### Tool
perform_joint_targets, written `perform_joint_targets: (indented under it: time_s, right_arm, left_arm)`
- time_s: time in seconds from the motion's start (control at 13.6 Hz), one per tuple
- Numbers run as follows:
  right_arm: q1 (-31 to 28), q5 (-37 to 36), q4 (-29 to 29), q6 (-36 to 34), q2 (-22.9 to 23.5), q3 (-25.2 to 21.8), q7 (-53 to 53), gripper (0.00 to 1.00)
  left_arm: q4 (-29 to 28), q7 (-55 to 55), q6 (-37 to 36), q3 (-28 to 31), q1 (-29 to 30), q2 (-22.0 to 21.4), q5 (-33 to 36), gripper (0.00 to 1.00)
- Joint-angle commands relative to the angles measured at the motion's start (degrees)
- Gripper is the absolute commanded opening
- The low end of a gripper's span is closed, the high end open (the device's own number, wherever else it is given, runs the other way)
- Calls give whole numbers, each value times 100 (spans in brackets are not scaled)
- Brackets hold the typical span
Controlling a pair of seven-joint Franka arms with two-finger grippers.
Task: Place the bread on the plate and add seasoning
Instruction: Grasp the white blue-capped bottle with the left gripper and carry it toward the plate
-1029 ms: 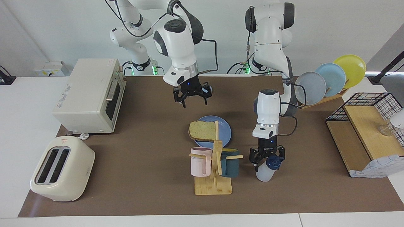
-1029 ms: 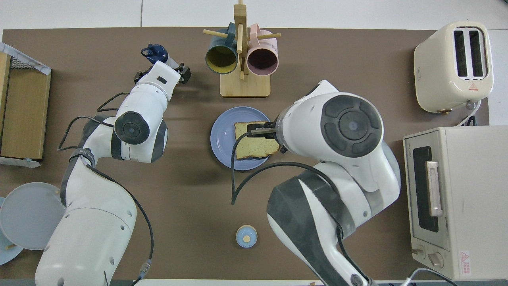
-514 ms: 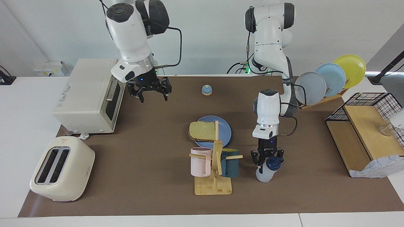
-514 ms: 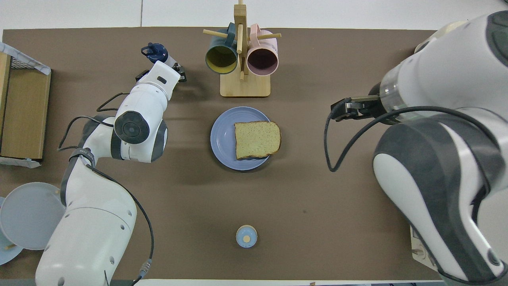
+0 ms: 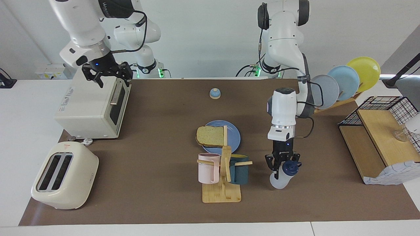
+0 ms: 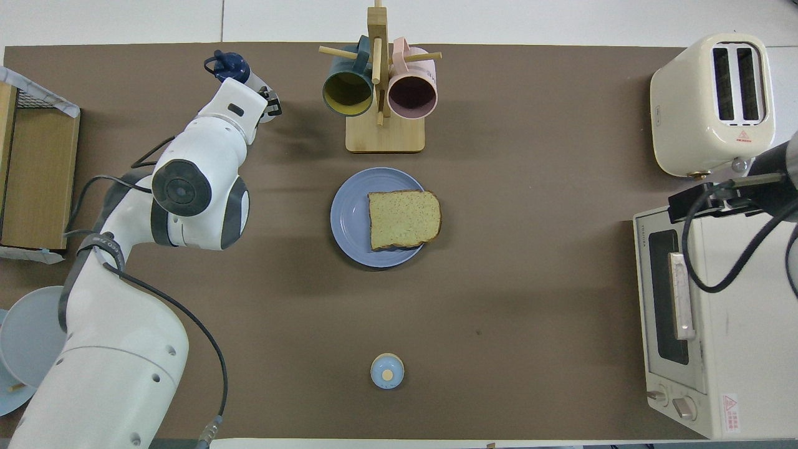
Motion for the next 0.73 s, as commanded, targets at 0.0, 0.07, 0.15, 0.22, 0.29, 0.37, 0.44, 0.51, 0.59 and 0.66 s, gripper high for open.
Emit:
perform_joint_targets:
  time_s: [0.0,0.07,0.15,0.22,0.29,0.37,0.44,0.51,0.59,0.66]
  right_arm:
    - [-292,-72,-147,276,35,180,-273,100]
    - [-301,-90,-138,373,44,180,-273,100]
    - [-310,-116,-138,374,44,189,-273,100]
    - [-310,-125,-138,347,70,172,-273,100]
    - [-301,-125,-138,330,122,128,-273,100]
    - [-292,-125,-120,321,123,110,-282,100]
    - [-292,-125,-120,269,131,119,-273,100]
    - [-292,-125,-94,285,149,110,-273,100]
    - [-284,-117,-41,312,184,84,-264,100]
    - [-301,-117,-41,312,167,49,-264,100]
  left_arm:
    - [-176,79,-1126,26,-95,-895,-5,0]
    - [-168,149,-1486,26,-113,-1079,4,0]
    - [-168,532,-1768,26,-139,-1273,4,0]
    - [-168,1032,-1953,26,-139,-1431,4,0]
    - [-159,1603,-2294,17,-139,-1633,4,0]
    - [-150,2104,-2759,17,-139,-1852,4,0]
    - [-159,2475,-3173,9,-139,-2063,4,0]
    - [-159,2748,-3612,-9,-139,-2335,4,0]
    - [-159,2986,-4069,-26,-139,-2564,4,0]
    - [-159,3241,-4413,-53,-139,-2741,4,0]
